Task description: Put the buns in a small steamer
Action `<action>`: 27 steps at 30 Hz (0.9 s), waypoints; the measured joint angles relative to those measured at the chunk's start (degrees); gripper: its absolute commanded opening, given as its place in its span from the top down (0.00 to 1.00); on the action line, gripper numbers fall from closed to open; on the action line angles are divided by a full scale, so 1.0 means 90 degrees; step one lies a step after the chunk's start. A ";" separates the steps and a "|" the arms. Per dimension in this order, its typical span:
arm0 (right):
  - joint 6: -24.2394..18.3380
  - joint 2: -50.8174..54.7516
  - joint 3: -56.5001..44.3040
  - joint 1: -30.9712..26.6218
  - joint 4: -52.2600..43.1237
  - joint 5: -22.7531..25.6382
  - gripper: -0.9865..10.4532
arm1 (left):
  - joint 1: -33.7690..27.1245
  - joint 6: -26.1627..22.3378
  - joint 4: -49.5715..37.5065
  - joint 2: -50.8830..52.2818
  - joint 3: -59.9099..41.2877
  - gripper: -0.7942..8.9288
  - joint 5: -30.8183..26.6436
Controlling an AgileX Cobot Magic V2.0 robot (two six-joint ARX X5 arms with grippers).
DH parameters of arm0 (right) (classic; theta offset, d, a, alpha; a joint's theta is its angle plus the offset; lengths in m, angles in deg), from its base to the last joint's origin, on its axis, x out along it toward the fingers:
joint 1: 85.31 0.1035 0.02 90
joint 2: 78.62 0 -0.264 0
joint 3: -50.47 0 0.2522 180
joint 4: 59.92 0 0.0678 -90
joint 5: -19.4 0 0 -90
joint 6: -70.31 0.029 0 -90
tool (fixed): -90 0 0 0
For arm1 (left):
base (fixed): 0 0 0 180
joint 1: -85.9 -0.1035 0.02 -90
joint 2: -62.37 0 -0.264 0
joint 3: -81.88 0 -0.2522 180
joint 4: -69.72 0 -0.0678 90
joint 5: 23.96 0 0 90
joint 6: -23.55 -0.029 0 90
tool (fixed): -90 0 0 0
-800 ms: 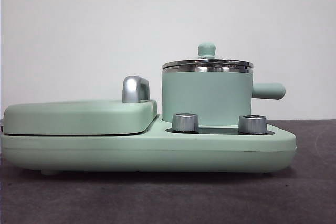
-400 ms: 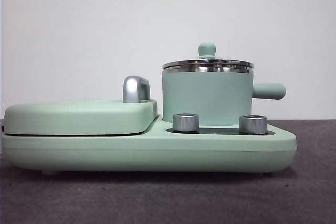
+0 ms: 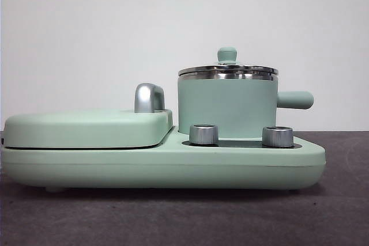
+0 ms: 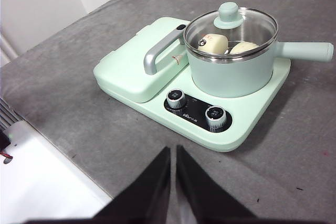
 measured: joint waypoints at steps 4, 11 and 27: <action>0.0000 0.0000 0.0000 0.0002 0.0000 0.0000 0.90 | 0.0000 0.0000 -0.0160 0.0100 -0.0107 0.91 0.0000; 0.0000 0.0000 0.0000 0.0002 0.0000 0.0000 0.90 | -0.1076 -0.0007 -0.1149 0.0593 -0.1236 0.91 0.0017; 0.0000 0.0000 0.0000 0.0002 0.0000 0.0000 0.90 | -0.4758 -0.2057 -0.4471 0.2888 -0.5457 0.91 0.0602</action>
